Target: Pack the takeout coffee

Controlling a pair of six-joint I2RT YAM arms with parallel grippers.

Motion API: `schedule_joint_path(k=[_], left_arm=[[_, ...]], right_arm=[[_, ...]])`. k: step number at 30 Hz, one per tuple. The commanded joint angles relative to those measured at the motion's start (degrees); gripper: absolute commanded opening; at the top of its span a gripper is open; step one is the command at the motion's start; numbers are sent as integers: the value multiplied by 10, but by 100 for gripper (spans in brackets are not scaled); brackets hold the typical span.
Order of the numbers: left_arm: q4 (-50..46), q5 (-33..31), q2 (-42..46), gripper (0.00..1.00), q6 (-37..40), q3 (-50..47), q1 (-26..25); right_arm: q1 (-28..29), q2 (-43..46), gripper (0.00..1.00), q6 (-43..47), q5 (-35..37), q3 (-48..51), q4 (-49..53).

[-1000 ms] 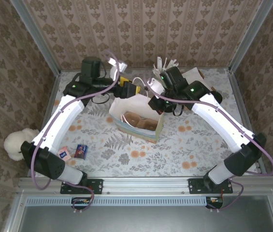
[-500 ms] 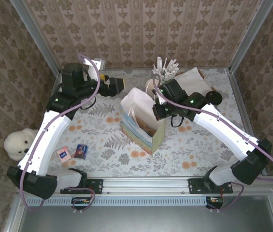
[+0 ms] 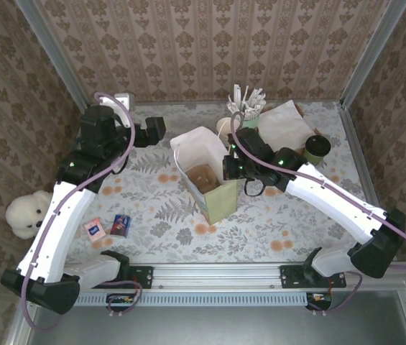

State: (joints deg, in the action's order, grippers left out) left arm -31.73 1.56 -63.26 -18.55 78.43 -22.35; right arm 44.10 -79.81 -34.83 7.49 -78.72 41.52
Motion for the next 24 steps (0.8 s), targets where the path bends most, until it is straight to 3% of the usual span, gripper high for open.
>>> schedule_joint_path(k=[1,4,12,19,21,24], left_arm=[[-32,-81,25,100,-21,-13,9],[-28,-73,35,100,-25,-22,11],[-70,-48,28,100,-19,6,12],[-196,11,-23,100,-64,110,12],[-219,34,-30,100,-87,119,9],[-224,52,-25,100,-113,117,-2]], right_arm=[[24,-32,0,-22,50,-21,-14],[26,-61,2,-4,26,-24,-20],[27,-82,4,0,54,-52,12],[27,-76,12,34,57,-74,38],[27,-78,19,39,45,-80,38],[27,-86,39,38,45,-91,44]])
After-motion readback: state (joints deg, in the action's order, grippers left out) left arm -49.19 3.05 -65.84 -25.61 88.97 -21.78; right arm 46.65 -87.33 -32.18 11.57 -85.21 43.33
